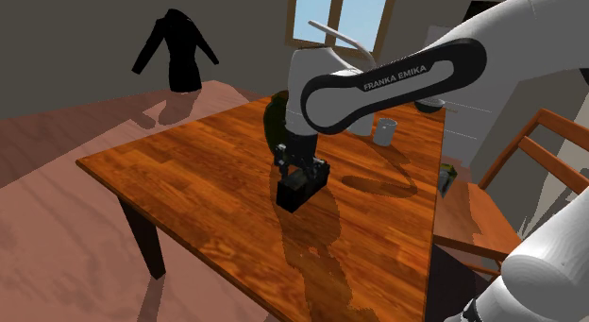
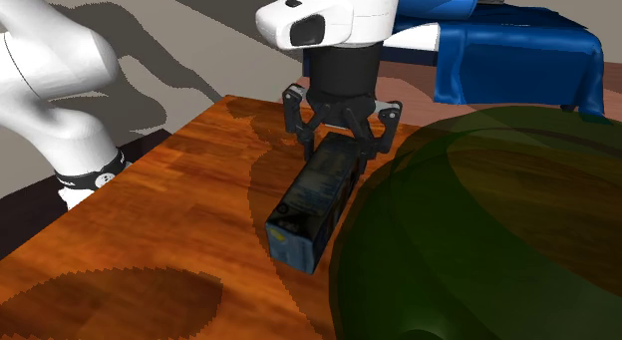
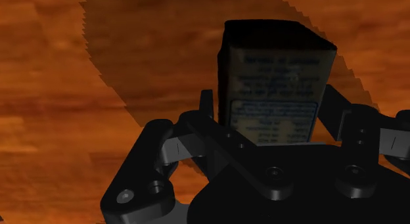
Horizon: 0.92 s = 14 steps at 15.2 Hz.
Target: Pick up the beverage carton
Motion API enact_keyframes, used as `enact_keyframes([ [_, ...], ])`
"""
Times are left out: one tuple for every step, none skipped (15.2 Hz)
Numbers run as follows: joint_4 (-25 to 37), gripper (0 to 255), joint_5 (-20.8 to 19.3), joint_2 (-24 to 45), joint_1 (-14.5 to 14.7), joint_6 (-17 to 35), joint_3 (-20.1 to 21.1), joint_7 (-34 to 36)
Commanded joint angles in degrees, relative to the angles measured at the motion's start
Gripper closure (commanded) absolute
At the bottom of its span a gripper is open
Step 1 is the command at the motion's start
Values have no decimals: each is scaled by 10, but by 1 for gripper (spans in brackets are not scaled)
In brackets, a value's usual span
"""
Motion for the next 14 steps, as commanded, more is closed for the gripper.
enact_keyframes([
  [7,255,5,-7,0,-13,-1,-3],
  [12,255,7,-10,-1,-21,-1,-5],
  [17,255,9,-13,-1,-28,-2,-6],
  [22,255,11,-17,-1,-36,-2,-8],
  [28,255,13,-19,-1,-43,-3,-9],
  [33,255,14,-22,-2,-51,-4,-11],
  [38,255,16,-25,-2,-59,-4,-12],
  [44,255,17,-27,-2,-66,-5,-13],
  [50,255,19,-30,-2,-74,-5,-14],
  [56,255,20,-32,-2,-82,-6,-15],
  [62,255,21,-34,-3,-89,-6,-15],
  [68,255,22,-36,-3,-97,-7,-16],
  [74,255,23,-37,-3,-104,-8,-17],
  [75,255,23,-38,-3,-106,-8,-17],
])
